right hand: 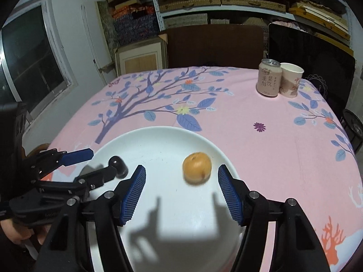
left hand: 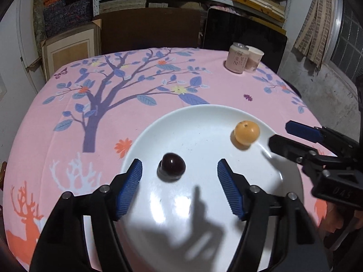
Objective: Organize fruits
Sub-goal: 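Carry both fruits onto the white plate and open both grippers, then grasp a large yellow fruit with the left gripper while the right gripper grasps a red tomato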
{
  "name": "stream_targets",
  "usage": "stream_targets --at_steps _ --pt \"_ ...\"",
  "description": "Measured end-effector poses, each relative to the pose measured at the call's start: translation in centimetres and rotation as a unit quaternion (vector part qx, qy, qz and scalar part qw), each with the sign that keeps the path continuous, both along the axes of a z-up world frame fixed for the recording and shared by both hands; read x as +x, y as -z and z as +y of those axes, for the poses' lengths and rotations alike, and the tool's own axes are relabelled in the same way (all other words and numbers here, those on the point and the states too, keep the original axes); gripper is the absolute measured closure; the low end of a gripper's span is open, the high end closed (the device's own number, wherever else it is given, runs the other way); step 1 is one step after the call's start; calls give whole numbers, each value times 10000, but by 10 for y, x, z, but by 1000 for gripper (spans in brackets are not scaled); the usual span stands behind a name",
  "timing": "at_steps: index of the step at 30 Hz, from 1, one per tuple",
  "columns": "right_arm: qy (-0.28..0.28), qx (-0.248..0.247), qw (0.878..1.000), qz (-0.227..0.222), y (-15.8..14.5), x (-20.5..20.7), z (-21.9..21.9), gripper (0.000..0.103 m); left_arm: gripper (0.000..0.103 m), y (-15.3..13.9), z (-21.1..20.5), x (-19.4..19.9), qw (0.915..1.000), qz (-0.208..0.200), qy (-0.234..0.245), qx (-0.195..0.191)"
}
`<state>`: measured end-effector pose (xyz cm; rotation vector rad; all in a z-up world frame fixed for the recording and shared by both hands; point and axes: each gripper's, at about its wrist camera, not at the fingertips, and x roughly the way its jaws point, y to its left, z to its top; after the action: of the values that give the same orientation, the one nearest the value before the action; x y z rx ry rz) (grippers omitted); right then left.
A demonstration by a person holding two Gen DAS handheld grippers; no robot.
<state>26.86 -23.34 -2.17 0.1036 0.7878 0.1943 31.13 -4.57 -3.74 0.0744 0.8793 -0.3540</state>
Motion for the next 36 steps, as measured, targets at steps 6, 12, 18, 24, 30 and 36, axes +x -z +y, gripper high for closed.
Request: stream_targets --at_steps 6,12,18,24,30,36 --pt "-94 -373 9988 -315 -19 -96 0 36 22 -32 27 -104 9984 -496 283 13" --pt "-25 -315 9982 -506 -15 -204 3 36 14 -26 53 -219 9942 -899 529 256" --pt "362 -144 9976 -579 4 -270 2 36 13 8 80 -252 9981 -589 -58 165" --pt "326 -359 9973 -544 8 -298 18 36 22 30 89 -243 9992 -195 -293 -185" --pt "407 -543 9954 -677 3 -309 23 36 39 52 79 -221 9978 420 -332 -402" --pt "504 -632 9949 -609 8 -305 19 36 65 51 69 -228 9985 69 -50 -543"
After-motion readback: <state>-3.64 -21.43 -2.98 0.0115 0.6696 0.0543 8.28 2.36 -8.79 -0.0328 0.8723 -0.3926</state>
